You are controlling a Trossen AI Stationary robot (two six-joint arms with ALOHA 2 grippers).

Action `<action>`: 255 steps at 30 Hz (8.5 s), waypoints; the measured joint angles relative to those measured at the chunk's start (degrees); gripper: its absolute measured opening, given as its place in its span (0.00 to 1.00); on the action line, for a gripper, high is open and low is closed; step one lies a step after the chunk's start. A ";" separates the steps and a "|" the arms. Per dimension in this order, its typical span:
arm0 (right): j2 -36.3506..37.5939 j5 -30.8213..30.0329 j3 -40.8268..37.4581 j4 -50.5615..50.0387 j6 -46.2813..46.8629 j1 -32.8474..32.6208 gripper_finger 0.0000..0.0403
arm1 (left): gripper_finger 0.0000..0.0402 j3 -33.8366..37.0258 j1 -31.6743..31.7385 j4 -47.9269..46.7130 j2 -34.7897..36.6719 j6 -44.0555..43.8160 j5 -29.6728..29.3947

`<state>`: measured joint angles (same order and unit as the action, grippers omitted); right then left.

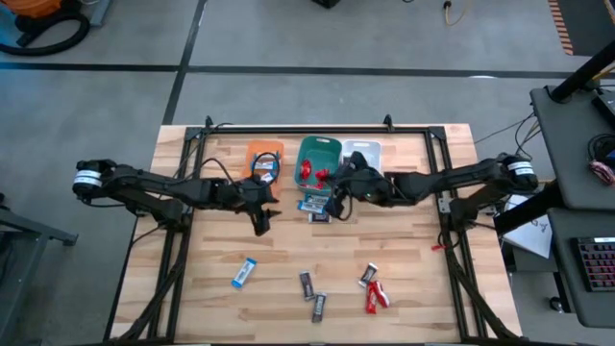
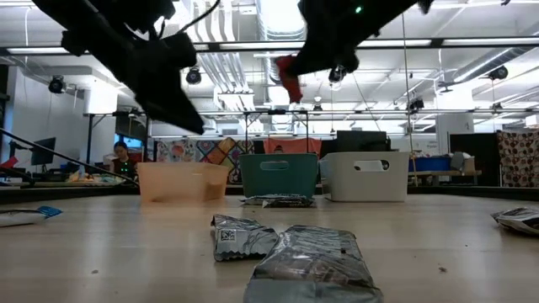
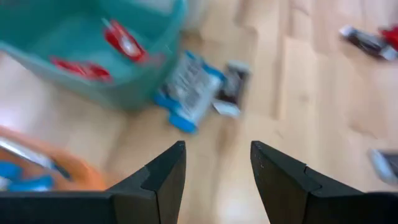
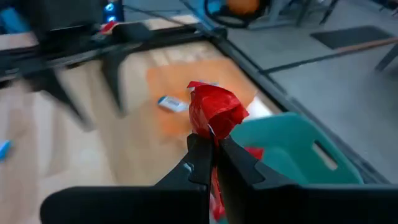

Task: Organize candy in baskets
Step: Put the red chocolate into the green bin, then put the white chocolate into the orange bin, then put the brown chocolate into the white bin

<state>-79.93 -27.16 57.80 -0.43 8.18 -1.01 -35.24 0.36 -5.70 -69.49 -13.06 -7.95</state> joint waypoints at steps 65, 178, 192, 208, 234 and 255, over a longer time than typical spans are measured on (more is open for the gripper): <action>-11.27 0.62 0.76 5.35 -1.62 10.28 0.46 | 0.64 -4.92 -34.18 -28.53 1.84 -48.66 -1.65; -6.38 6.40 0.83 -3.29 3.89 10.24 0.46 | 0.23 -5.44 25.75 -5.25 -9.60 0.37 -11.97; -6.16 11.18 0.83 -4.32 6.26 10.13 0.46 | 0.23 -5.44 25.75 -4.17 -11.59 0.10 -15.79; -4.32 16.14 0.83 -7.43 9.63 9.74 0.46 | 0.40 -5.44 25.73 -4.04 -11.42 -0.09 -16.56; -0.76 38.92 0.83 -26.18 19.84 0.87 0.46 | 0.44 -5.44 6.52 1.44 -0.75 8.30 -16.33; -0.93 36.09 -1.06 -43.33 -13.96 -18.07 0.46 | 0.44 -5.44 -2.36 3.87 -0.77 10.62 -16.56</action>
<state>-80.86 8.94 56.74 -43.76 -5.77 -19.08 -40.69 -2.00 -1.83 -70.26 -2.44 -24.51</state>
